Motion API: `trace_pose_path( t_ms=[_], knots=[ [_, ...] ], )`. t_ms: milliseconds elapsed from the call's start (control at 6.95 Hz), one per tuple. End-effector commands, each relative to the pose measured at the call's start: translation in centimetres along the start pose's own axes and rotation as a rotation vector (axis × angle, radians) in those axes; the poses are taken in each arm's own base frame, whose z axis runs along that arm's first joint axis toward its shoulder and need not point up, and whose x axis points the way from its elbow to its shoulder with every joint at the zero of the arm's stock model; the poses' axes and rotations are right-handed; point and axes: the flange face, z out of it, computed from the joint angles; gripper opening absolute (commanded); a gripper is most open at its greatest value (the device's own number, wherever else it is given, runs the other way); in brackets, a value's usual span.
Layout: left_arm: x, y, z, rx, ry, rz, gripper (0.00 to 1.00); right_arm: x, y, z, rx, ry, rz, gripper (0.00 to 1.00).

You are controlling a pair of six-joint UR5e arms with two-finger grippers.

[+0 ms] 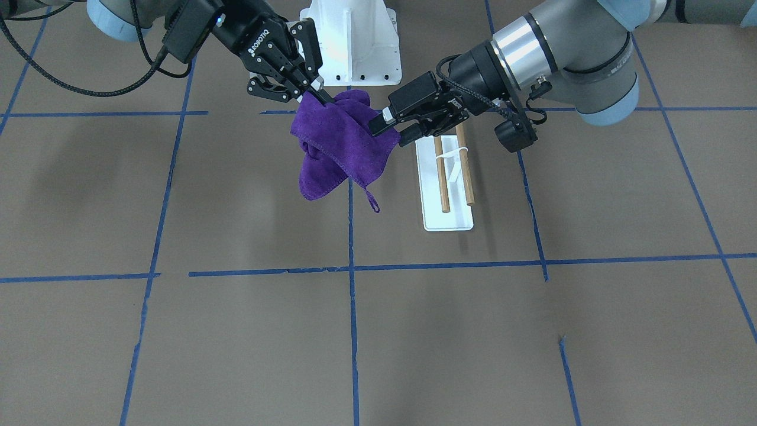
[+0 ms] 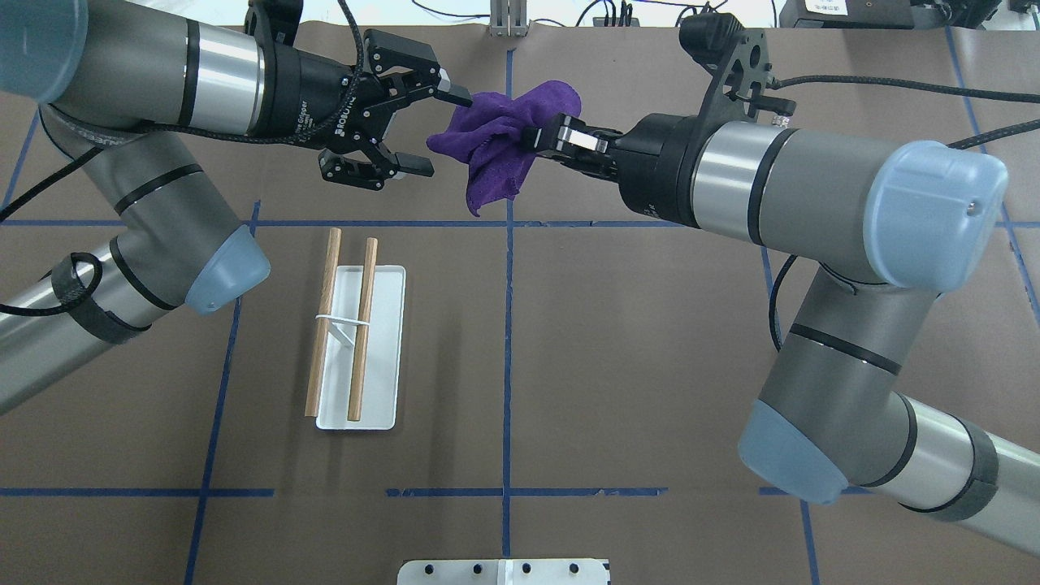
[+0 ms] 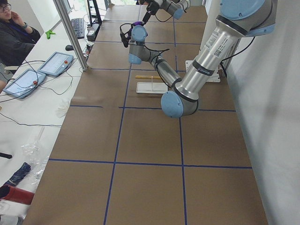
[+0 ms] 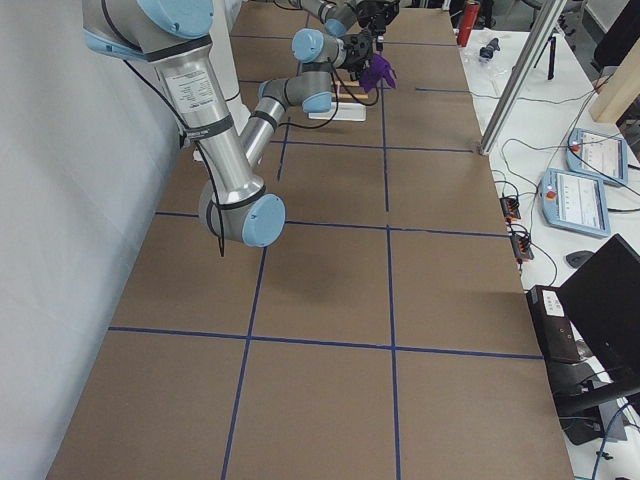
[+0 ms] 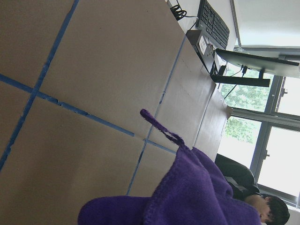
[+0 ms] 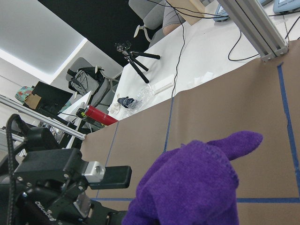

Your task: Hang towel on rack

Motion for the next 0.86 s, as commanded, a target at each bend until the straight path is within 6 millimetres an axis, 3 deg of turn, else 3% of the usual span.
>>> trace_pose_path(
  t_ms=[0,144,432,719],
  knots=[
    [0.43,0.6,0.28,-0.012,0.006,0.004,0.86,0.01,-0.07,-0.02,0.003,0.0,0.0,0.0],
    [0.49,0.81,0.38,-0.016,0.007,0.005,0.8,0.01,-0.07,-0.02,0.003,0.0,0.0,0.0],
    [0.49,0.81,0.38,-0.016,0.007,0.007,0.54,0.02,-0.15,-0.12,0.004,-0.001,0.0,0.0],
    [0.67,0.87,0.41,-0.015,0.01,0.013,0.35,-0.02,-0.15,-0.25,0.005,-0.004,0.0,0.0]
  ],
)
